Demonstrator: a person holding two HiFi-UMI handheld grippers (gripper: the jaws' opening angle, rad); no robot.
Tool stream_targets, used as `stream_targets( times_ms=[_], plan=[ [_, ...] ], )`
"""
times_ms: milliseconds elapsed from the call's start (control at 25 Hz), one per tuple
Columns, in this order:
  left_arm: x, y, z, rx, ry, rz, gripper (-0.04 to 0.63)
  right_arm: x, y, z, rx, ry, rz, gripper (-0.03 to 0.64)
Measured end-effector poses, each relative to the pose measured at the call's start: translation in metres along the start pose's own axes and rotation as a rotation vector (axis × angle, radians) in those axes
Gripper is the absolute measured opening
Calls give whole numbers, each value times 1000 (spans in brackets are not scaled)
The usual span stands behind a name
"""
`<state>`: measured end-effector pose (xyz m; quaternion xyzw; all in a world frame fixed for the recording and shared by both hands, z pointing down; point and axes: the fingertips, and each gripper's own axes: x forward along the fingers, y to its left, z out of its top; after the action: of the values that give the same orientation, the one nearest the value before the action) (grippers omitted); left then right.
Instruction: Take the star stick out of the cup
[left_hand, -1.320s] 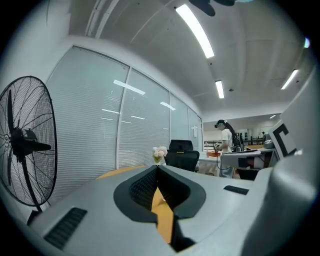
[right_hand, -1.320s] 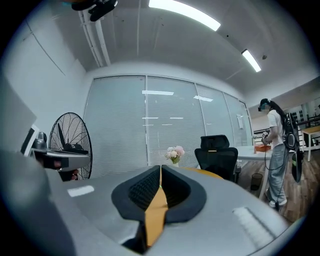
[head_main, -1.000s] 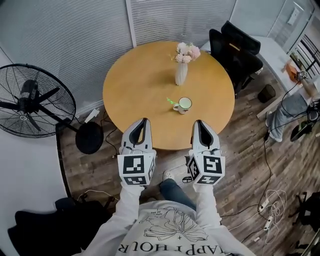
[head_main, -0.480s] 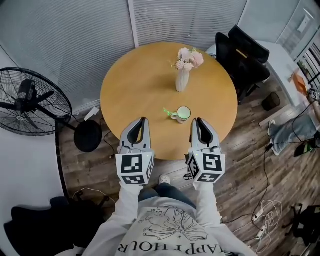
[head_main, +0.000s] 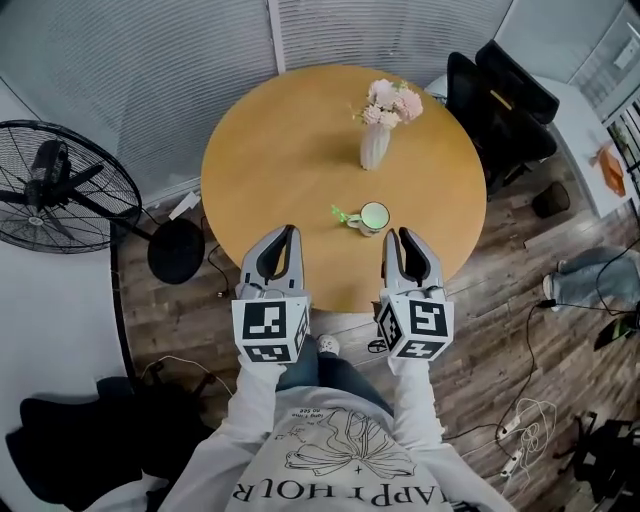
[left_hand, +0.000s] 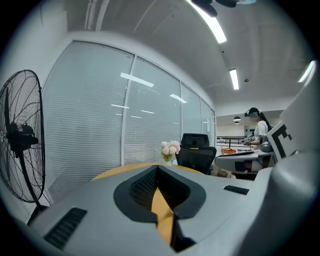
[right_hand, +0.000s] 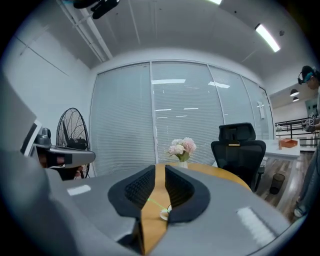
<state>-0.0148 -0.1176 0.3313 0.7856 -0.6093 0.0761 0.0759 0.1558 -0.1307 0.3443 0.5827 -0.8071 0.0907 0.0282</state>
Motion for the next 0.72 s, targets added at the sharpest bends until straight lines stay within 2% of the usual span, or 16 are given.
stream_targets(
  times_ms=[480, 720],
  plan=[
    [23, 29, -19, -17, 40, -16, 6, 35, 12, -25, -14, 66, 6, 80],
    [44, 42, -32, -17, 75, -36, 6, 52, 7, -44, -3, 104, -26, 80]
  ],
)
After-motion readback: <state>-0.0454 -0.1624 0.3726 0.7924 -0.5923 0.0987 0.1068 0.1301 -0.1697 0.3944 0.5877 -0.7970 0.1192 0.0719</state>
